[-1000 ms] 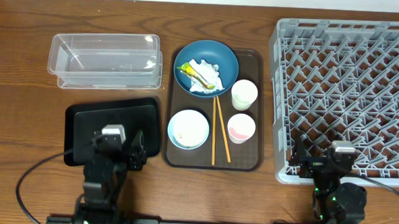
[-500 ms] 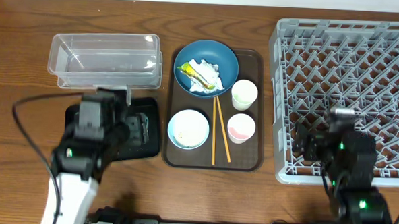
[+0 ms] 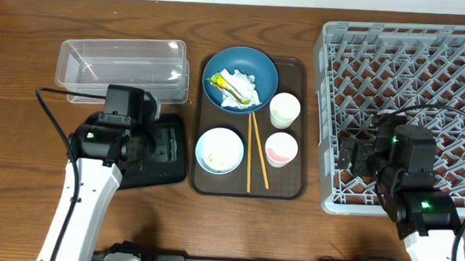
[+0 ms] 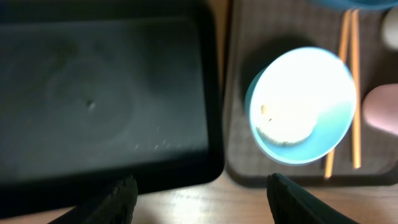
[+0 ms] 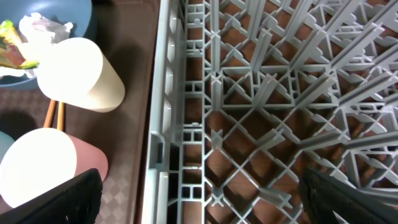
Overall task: Sort waste into correct bins and load items into the dishwasher rack
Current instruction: 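Reach the left gripper to the blue plate and grasp the wrapper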
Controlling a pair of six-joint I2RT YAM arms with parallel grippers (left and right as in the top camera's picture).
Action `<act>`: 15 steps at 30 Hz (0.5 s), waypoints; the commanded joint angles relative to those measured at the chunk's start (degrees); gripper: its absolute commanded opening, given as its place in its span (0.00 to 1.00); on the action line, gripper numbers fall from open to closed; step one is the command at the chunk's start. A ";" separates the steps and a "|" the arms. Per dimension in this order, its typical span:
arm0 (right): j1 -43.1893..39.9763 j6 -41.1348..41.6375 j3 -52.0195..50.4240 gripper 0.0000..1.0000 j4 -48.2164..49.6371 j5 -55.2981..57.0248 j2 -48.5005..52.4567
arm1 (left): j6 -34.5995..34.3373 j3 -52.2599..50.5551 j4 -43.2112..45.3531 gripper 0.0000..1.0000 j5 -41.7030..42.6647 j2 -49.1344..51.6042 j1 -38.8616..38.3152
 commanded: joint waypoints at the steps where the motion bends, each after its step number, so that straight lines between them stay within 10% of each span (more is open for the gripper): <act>1: 1.40 0.70 1.40 0.99 -0.15 -1.07 -0.09 | -0.98 1.70 3.13 0.70 2.73 0.63 0.28; 15: 1.40 0.70 1.40 0.99 -1.07 -1.07 -0.04 | -9.51 16.39 16.79 0.70 2.51 18.29 -4.57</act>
